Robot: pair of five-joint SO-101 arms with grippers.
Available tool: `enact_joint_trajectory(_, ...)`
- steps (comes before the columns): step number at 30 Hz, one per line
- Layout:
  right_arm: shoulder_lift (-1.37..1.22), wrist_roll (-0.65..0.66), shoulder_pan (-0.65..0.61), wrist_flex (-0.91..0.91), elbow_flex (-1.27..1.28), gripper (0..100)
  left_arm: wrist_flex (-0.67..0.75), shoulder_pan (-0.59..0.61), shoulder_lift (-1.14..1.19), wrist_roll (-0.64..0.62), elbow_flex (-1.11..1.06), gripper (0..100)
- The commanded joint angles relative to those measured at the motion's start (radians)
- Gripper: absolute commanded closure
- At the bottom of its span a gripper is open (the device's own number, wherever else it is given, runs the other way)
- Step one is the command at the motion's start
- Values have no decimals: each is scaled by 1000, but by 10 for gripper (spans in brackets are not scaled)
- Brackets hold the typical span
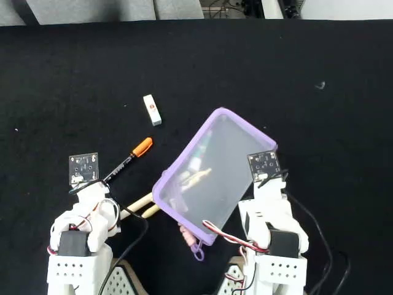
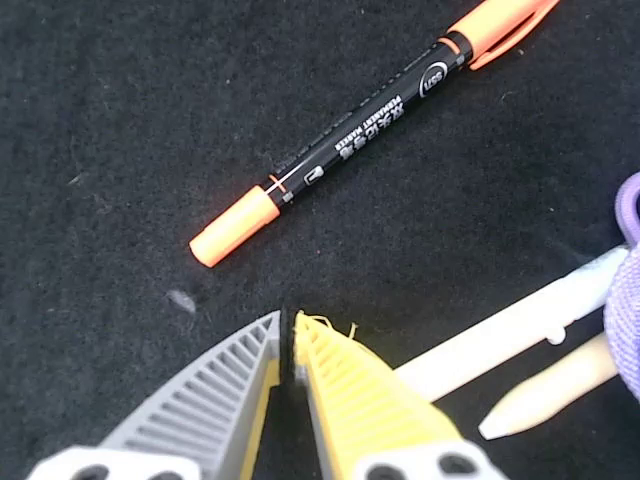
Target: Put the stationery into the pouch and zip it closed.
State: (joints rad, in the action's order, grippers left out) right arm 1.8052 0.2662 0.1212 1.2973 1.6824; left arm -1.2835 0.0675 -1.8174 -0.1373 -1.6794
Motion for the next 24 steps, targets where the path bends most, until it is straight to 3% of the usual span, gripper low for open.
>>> enact_joint_trajectory(1,90,0,-11,8,1,986,9,-12,-5,-2,-19,970)
enact_joint_trajectory(19,88,6,-9,-35,1,984,9,-77,-5,3,-21,968)
enact_joint_trajectory(24,88,8,-3,-195,-74,983,11,28,-5,3,-21,968)
